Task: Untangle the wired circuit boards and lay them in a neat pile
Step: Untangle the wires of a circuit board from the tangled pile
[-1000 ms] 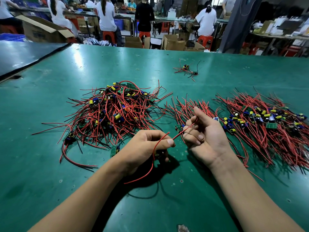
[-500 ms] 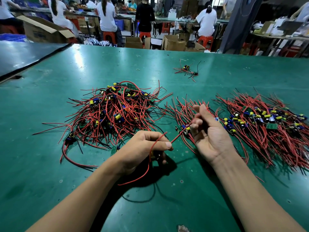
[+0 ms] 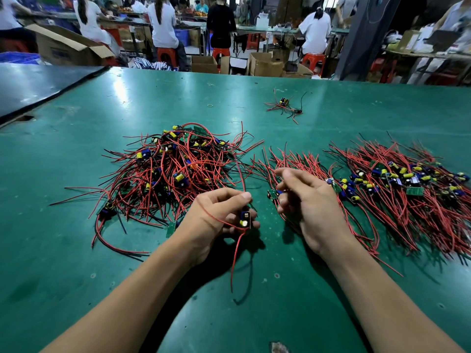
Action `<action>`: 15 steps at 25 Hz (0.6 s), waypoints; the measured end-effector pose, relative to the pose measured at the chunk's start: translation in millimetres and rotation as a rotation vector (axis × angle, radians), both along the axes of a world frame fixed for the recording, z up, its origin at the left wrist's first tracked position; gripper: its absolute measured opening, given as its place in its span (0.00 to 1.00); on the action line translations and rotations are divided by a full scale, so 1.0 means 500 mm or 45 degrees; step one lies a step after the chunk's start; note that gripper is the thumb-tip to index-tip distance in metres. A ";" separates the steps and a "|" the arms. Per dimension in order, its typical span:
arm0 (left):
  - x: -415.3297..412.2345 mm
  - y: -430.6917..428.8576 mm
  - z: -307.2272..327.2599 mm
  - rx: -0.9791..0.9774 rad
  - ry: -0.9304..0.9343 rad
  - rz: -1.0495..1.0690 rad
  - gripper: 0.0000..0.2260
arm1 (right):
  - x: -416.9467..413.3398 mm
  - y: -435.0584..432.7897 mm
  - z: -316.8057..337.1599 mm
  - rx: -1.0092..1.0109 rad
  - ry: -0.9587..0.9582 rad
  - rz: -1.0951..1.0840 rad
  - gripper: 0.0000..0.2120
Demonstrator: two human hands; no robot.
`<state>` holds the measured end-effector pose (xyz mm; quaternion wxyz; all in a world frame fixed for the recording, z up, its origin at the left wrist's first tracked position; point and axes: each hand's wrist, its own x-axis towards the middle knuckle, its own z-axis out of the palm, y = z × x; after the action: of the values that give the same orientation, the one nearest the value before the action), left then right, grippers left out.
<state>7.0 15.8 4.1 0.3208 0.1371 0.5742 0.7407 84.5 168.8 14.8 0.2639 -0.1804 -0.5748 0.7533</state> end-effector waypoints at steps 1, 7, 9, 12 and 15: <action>0.000 0.001 0.002 0.015 0.009 0.043 0.06 | 0.002 -0.005 -0.008 0.238 -0.052 0.042 0.04; -0.007 -0.005 0.011 0.042 0.134 0.350 0.06 | 0.011 -0.030 -0.031 1.078 -0.222 0.266 0.07; -0.007 -0.005 0.016 0.031 0.166 0.408 0.06 | 0.011 -0.036 -0.032 1.092 -0.222 0.323 0.13; -0.004 -0.006 0.019 0.031 0.179 0.456 0.08 | 0.008 -0.050 -0.033 1.094 -0.184 0.261 0.22; 0.000 -0.006 0.019 0.056 0.180 0.441 0.10 | 0.002 -0.059 -0.033 1.040 -0.134 0.135 0.22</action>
<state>6.8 12.6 13.7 0.1442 0.0948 0.5939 0.7858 85.4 139.4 -1.7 0.2450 -0.0694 -0.8476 0.4656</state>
